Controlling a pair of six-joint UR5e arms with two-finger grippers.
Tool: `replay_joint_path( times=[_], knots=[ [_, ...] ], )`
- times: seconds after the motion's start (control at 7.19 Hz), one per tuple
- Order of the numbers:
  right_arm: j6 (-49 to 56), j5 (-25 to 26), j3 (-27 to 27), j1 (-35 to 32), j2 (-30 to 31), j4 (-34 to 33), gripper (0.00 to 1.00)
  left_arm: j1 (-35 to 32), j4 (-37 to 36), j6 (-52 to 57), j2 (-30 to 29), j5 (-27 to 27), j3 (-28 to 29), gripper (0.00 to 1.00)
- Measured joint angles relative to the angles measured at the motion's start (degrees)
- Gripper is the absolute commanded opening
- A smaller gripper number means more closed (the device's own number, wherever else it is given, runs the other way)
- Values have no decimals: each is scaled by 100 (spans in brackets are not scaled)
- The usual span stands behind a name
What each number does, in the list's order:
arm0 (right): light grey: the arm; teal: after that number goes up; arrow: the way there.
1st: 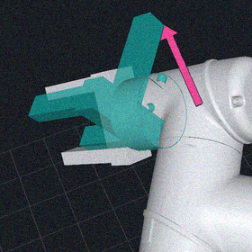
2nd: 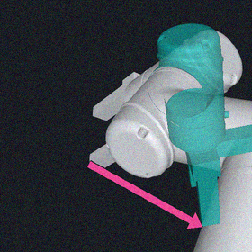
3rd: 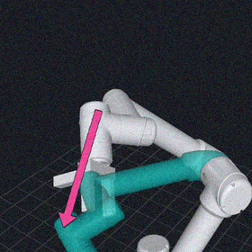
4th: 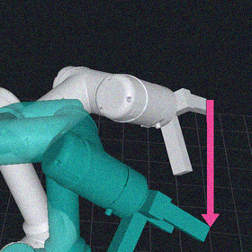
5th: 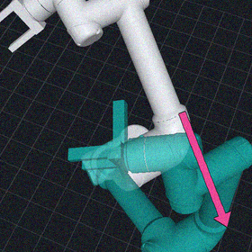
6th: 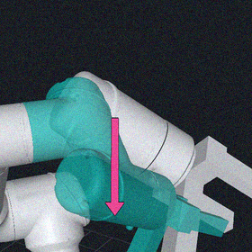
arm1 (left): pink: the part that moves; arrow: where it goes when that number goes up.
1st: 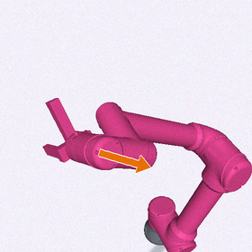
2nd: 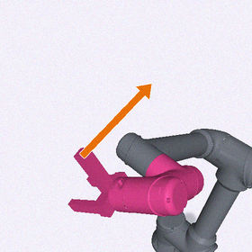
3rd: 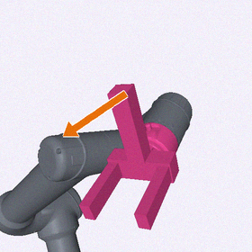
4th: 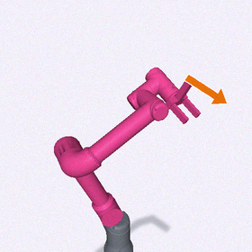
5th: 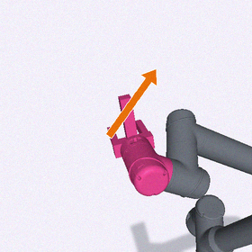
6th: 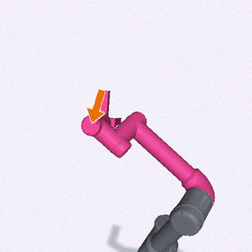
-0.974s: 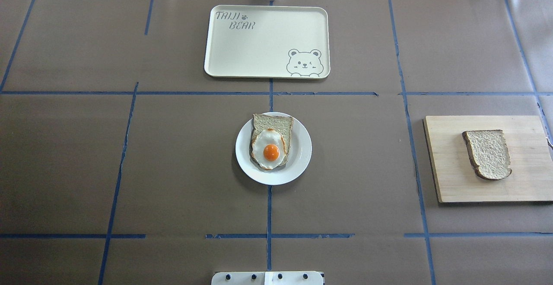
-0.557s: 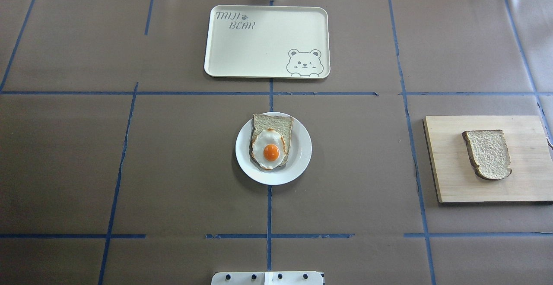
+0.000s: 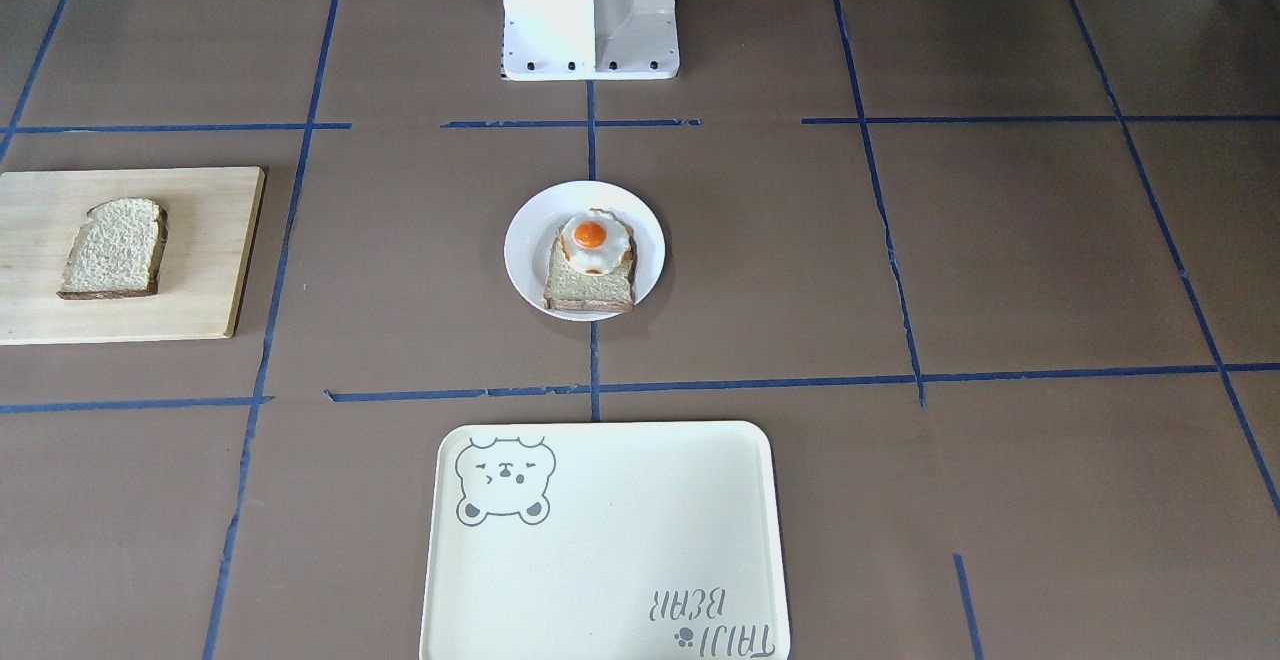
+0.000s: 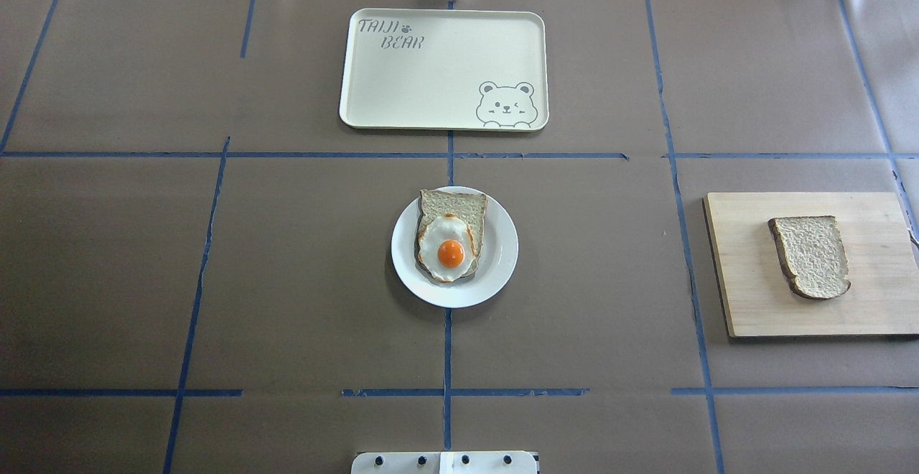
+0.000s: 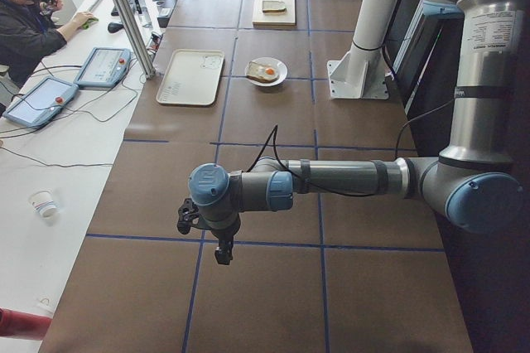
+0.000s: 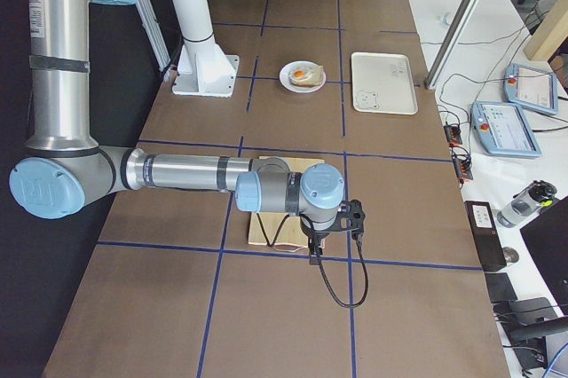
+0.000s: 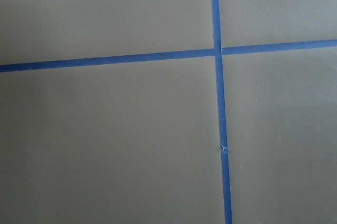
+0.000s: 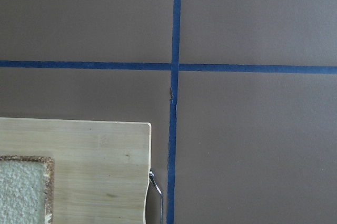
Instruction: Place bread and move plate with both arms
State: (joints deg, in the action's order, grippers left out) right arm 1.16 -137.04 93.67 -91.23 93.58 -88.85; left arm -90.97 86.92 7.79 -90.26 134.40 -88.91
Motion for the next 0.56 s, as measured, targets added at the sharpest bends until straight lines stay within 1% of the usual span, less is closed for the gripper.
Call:
replay_joint_path(
  times=[0.56],
  knots=[
    [-4,30,50,0,-66,24,100,0,0,-5,4,-1,-2,100]
  ],
)
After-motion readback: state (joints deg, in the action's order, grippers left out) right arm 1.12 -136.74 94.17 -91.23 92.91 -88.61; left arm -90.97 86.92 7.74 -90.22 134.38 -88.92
